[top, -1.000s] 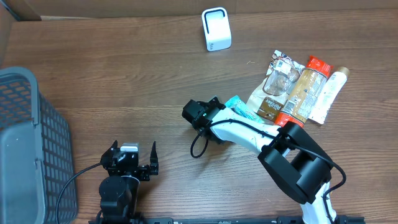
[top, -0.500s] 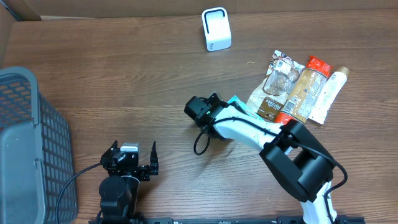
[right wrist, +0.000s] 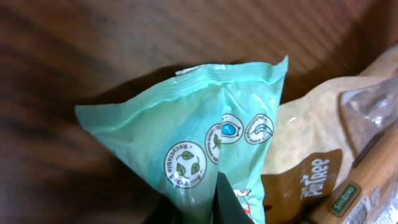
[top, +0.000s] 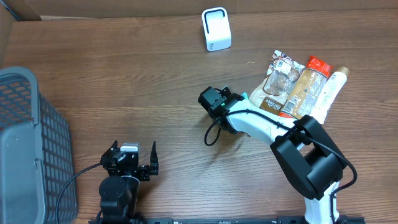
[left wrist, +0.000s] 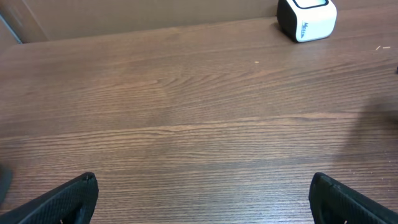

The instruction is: Scan the item barcode

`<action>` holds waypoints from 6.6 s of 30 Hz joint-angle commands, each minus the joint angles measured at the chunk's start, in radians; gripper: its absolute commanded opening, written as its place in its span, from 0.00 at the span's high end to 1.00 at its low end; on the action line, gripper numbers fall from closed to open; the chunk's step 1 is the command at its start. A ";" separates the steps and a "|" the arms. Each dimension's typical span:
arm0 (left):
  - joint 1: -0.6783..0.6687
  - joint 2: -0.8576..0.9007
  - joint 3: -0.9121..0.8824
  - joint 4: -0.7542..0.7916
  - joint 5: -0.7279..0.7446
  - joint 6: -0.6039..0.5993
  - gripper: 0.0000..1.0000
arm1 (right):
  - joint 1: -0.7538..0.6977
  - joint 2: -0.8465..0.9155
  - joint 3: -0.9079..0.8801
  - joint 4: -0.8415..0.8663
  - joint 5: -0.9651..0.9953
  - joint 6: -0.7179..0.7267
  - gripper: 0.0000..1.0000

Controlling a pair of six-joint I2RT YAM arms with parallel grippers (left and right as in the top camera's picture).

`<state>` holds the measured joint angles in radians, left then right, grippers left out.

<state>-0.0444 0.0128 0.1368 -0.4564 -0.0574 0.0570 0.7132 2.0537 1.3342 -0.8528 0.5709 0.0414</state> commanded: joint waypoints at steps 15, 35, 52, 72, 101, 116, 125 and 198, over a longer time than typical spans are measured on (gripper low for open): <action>0.000 -0.008 -0.006 0.000 -0.009 -0.012 0.01 | -0.082 -0.023 0.279 0.029 -1.585 -0.056 0.96; 0.000 -0.008 -0.006 0.000 -0.009 -0.012 0.00 | -0.131 0.240 0.189 0.188 -1.382 0.116 0.96; 0.000 -0.008 -0.006 0.000 -0.008 -0.012 0.01 | -0.131 0.221 0.424 -0.241 -0.787 0.161 0.39; 0.000 -0.008 -0.006 0.000 -0.009 -0.012 0.00 | -0.037 0.220 0.576 -0.322 -1.066 0.103 0.96; 0.000 -0.008 -0.006 0.000 -0.009 -0.012 0.00 | 0.001 0.258 0.422 -0.109 -0.802 0.348 0.47; 0.000 -0.008 -0.006 0.000 -0.009 -0.012 0.00 | -0.037 0.181 0.710 -0.536 -0.882 0.304 0.00; 0.000 -0.008 -0.006 0.000 -0.008 -0.012 0.00 | 0.109 0.181 0.452 -0.244 -0.992 0.335 0.18; 0.000 -0.008 -0.006 0.000 -0.009 -0.012 0.00 | -0.181 0.266 0.347 -0.101 -1.186 -0.171 0.84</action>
<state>-0.0444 0.0132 0.1368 -0.4564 -0.0574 0.0574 0.5365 2.3051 1.6962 -0.9573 -0.6510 -0.1631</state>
